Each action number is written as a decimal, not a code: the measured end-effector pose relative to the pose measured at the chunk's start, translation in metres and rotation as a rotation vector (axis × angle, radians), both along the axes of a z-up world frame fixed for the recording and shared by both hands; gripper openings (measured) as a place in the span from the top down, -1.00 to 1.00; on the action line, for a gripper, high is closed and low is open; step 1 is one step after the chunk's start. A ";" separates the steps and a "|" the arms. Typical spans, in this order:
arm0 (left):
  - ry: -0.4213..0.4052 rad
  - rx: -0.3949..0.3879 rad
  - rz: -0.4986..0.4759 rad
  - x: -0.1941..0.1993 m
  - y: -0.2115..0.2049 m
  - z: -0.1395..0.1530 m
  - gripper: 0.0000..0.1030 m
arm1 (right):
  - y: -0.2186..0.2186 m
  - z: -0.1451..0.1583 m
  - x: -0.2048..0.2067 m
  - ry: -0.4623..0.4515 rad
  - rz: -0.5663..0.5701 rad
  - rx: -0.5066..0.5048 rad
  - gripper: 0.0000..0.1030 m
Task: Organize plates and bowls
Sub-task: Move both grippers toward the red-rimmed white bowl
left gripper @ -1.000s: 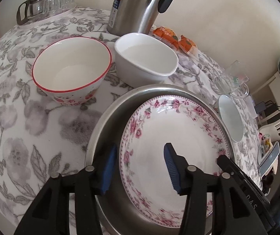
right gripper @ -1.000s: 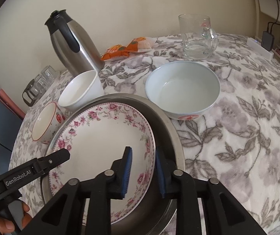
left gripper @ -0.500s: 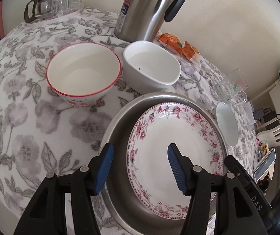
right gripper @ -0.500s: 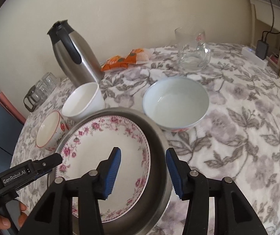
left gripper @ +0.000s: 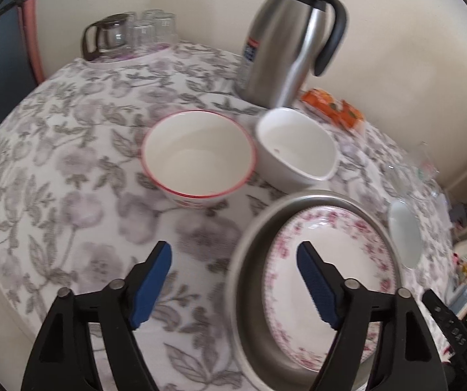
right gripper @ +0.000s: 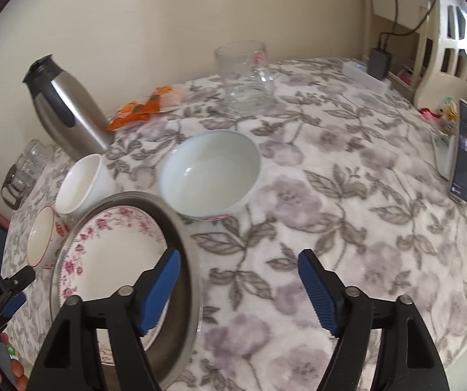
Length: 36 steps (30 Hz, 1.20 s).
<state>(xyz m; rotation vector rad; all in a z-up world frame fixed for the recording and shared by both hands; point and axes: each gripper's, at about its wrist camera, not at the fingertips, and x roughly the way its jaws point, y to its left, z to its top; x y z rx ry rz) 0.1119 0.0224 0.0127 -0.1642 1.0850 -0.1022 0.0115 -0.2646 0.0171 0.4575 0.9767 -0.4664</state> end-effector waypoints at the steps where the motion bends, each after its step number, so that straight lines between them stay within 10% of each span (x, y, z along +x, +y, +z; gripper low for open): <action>1: -0.004 0.012 0.012 0.000 0.003 -0.001 -0.73 | -0.001 0.000 0.000 0.005 -0.006 -0.004 -0.63; 7: -0.056 0.091 0.071 0.001 0.014 0.002 -0.88 | 0.003 0.002 0.001 0.018 0.010 -0.043 -1.00; 36: -0.139 0.056 0.261 0.046 0.084 0.006 -0.93 | 0.061 0.019 0.026 -0.089 0.111 -0.204 -1.00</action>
